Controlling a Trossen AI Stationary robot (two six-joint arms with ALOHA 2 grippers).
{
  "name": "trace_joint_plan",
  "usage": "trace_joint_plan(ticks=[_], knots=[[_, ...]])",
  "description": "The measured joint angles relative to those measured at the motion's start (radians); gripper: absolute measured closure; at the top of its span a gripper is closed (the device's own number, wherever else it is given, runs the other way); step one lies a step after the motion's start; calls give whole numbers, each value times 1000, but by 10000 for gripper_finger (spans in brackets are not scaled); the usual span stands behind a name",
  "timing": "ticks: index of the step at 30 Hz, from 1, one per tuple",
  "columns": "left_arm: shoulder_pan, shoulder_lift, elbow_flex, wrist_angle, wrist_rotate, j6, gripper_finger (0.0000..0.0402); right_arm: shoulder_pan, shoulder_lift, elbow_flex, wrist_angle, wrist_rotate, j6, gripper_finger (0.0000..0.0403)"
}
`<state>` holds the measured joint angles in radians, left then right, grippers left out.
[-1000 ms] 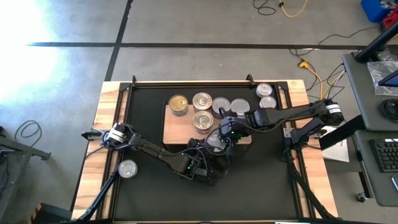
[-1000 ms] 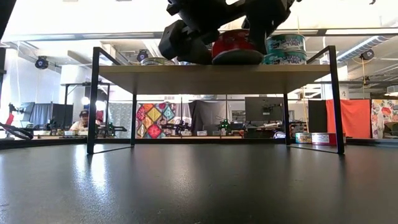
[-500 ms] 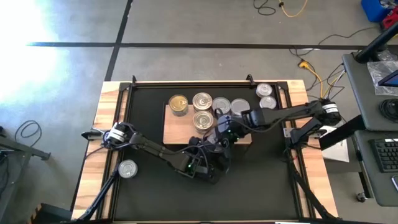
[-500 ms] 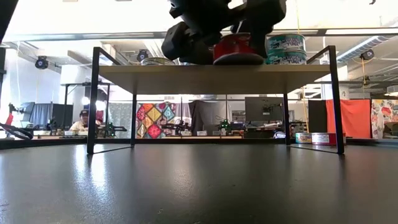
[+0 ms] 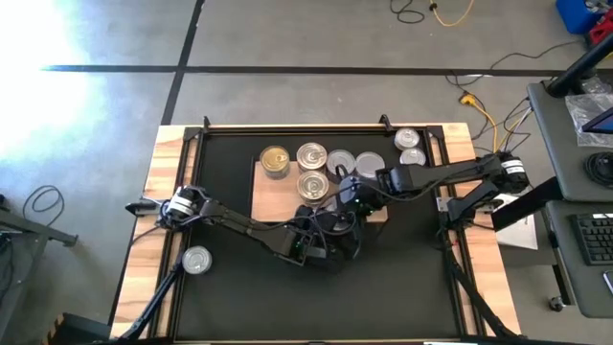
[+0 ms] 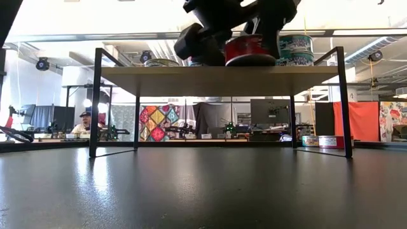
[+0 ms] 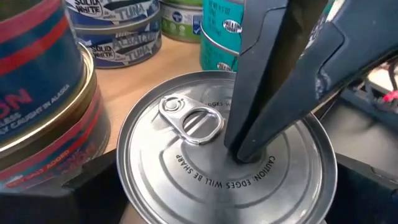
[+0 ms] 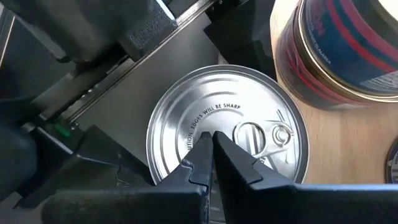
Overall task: Stack canned seafood by type on shelf
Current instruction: Put the red tuna can on the shelf
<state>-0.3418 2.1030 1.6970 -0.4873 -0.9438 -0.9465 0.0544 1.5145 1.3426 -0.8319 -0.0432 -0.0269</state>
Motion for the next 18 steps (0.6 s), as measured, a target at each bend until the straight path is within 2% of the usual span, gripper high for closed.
trace_joint_plan(ticks=[5,12,16,18], knots=[[13,8,77,-158,74,-29,2,-1,5,0,-1,10,-1,390],[28,9,92,-200,132,-37,2,-11,6,-14,-3,20,-2,390],[26,9,92,-200,109,-37,2,-23,7,-18,-14,36,0,390],[11,12,89,-201,44,-50,2,-26,7,-19,-14,42,0,390]])
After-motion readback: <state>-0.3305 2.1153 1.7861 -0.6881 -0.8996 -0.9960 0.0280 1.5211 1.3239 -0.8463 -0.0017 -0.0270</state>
